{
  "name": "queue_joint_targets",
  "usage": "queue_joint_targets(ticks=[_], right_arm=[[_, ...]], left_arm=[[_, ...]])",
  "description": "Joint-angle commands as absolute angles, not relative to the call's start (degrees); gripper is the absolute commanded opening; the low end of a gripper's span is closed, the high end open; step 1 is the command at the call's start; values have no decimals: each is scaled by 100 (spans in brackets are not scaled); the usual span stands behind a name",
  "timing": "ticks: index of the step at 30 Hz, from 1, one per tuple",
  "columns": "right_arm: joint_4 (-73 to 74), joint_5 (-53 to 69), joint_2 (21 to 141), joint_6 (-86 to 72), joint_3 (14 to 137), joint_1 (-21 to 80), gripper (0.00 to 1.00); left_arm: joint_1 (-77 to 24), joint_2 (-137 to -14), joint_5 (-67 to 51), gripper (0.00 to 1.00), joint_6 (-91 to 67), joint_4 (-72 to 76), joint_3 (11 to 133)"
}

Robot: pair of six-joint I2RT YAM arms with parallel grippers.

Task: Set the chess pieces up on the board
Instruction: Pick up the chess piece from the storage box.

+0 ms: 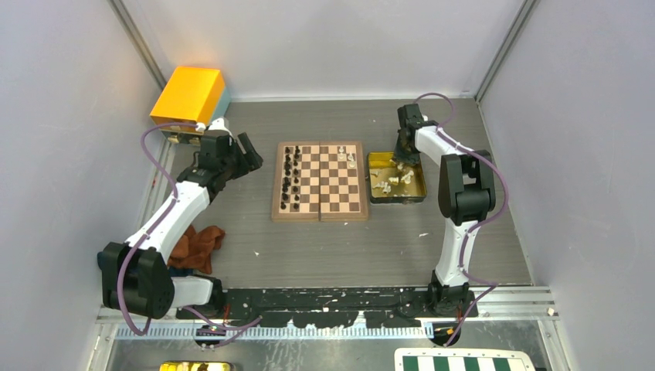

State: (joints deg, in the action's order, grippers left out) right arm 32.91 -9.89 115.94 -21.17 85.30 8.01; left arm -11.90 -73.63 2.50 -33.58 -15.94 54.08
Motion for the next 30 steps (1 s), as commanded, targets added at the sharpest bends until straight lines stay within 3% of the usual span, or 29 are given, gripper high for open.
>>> queue_joint_targets(ticks=[1, 14, 30], right_arm=[[3103, -993, 11609, -2127, 8758, 749, 29], [3144, -959, 11530, -2118, 8763, 744, 12], [3674, -911, 10805, -2072, 8982, 1223, 8]], left_arm=[[-1213, -7356, 255, 70, -3246, -1332, 5620], [-1213, -7388, 264, 70, -3245, -1326, 5660], [-1213, -7265, 264, 70, -3298, -1340, 5647]])
